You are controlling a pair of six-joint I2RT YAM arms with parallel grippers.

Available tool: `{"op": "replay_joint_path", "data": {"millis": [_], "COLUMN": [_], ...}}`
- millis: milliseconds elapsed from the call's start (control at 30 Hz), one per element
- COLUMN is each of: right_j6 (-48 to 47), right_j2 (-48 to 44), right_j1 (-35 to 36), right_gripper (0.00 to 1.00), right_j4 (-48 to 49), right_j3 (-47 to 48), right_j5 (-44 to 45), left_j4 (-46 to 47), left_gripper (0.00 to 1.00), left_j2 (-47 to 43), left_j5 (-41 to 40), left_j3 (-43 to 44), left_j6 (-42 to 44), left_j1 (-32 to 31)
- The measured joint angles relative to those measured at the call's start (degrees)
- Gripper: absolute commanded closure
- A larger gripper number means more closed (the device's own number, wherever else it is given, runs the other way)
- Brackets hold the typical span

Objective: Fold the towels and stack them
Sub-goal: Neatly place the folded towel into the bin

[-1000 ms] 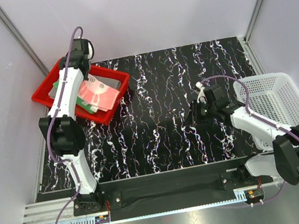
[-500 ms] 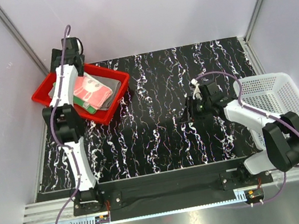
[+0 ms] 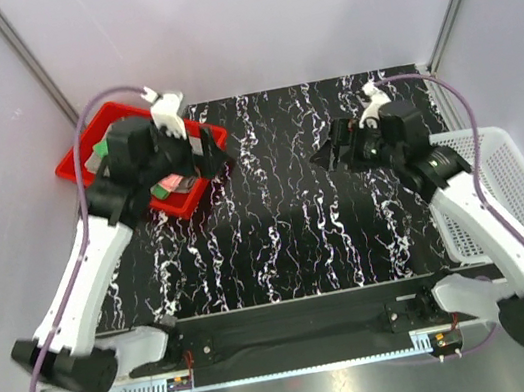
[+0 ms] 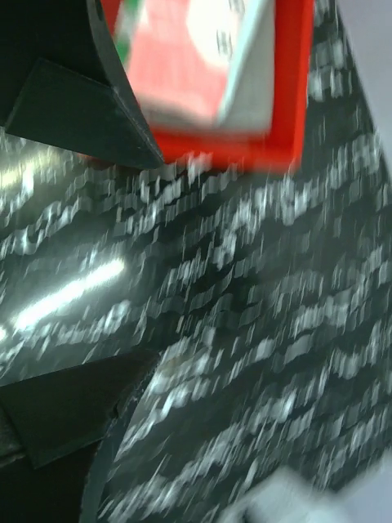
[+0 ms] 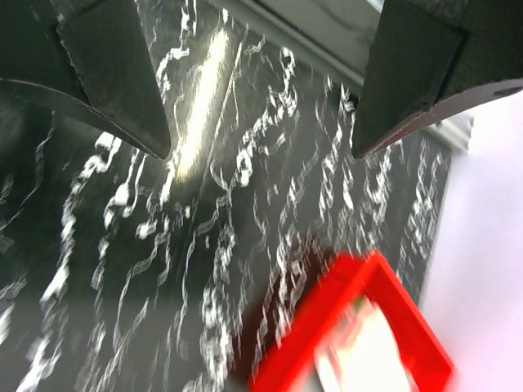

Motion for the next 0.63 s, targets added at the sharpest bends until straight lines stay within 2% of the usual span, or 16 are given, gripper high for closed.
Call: {"op": "replay_joint_path", "data": {"millis": [167, 333, 467, 633], "right_j6": [-0.13, 0.76, 1.01, 0.39], "right_j2": [-10.14, -20.04, -24.59, -24.13], "right_j1": [0.02, 0.02, 0.02, 0.02], "right_gripper": [0.00, 0.00, 0.00, 0.00], "right_j4": [-3.32, -3.41, -3.56, -3.65], "right_j3": [2.05, -0.50, -2.43, -2.43], "right_j5": [5.57, 6.54, 6.56, 7.43], "left_j4": [2.54, 4.28, 4.66, 5.55], "left_gripper": [0.01, 0.01, 0.01, 0.01], "left_j2": [-9.14, -17.33, -20.74, -22.14], "left_j5": [4.81, 4.52, 3.39, 2.64], "left_j3": [-9.51, -18.34, -19.74, -19.98], "left_j6": [-3.67, -5.90, -6.14, -6.78], "left_j1": [-7.10, -7.85, -7.85, -7.85]}}
